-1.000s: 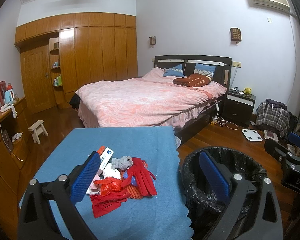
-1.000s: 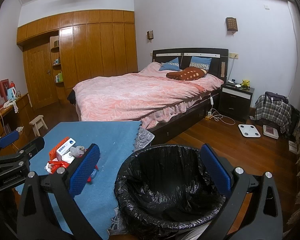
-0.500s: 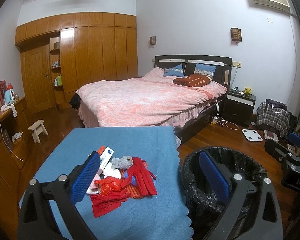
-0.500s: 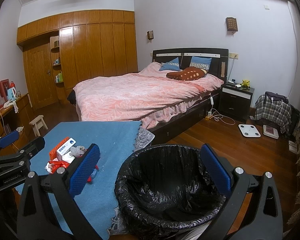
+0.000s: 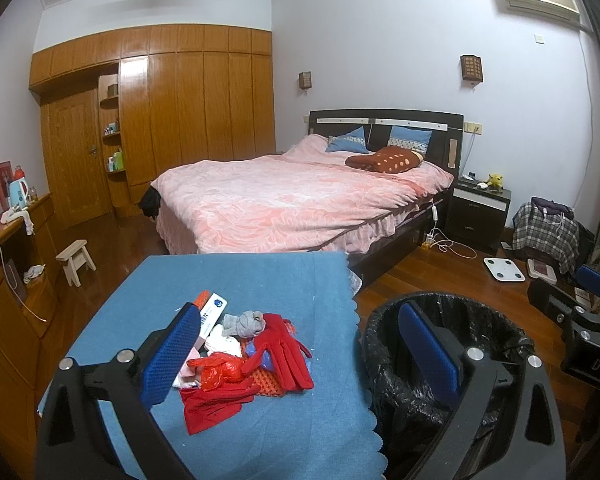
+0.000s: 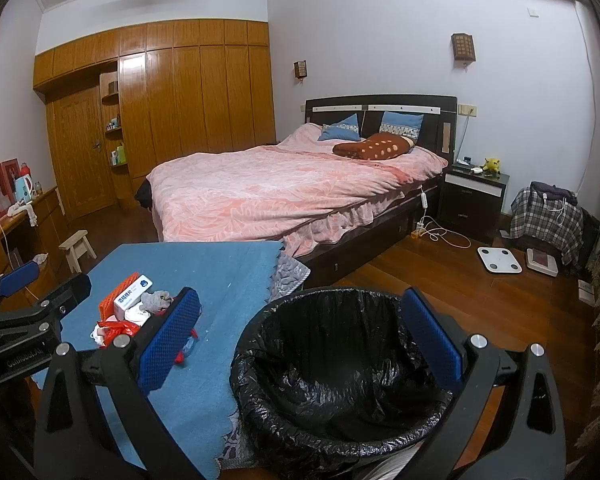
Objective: Collect trash
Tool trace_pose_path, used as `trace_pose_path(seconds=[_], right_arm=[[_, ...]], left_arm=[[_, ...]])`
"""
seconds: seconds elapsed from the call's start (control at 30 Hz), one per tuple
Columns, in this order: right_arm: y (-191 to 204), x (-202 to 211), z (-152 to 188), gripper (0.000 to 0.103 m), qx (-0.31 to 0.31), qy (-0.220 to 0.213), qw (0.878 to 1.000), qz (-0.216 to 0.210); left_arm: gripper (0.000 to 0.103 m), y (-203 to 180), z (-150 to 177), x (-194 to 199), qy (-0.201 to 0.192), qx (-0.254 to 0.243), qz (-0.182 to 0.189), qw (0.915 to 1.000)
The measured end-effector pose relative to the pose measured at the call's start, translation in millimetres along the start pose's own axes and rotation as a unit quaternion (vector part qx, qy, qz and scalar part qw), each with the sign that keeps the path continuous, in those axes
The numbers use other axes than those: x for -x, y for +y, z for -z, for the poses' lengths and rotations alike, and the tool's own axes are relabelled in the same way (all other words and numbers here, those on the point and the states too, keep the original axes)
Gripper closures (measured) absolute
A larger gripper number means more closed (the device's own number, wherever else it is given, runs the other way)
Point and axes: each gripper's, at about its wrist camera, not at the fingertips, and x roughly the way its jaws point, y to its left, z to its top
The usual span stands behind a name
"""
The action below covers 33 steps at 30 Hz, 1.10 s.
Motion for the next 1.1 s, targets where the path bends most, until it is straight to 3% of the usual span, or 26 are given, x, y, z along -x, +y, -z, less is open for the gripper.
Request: trace_pose_path(seconds=[1.1], right_arm=[[4.2,-3.7,4.0,0.005,0.001,0.001,1.000,-0.002]], left_arm=[[0.006,-0.1,0.2,-0.2,0.001,0.000,0.000,1.0000]])
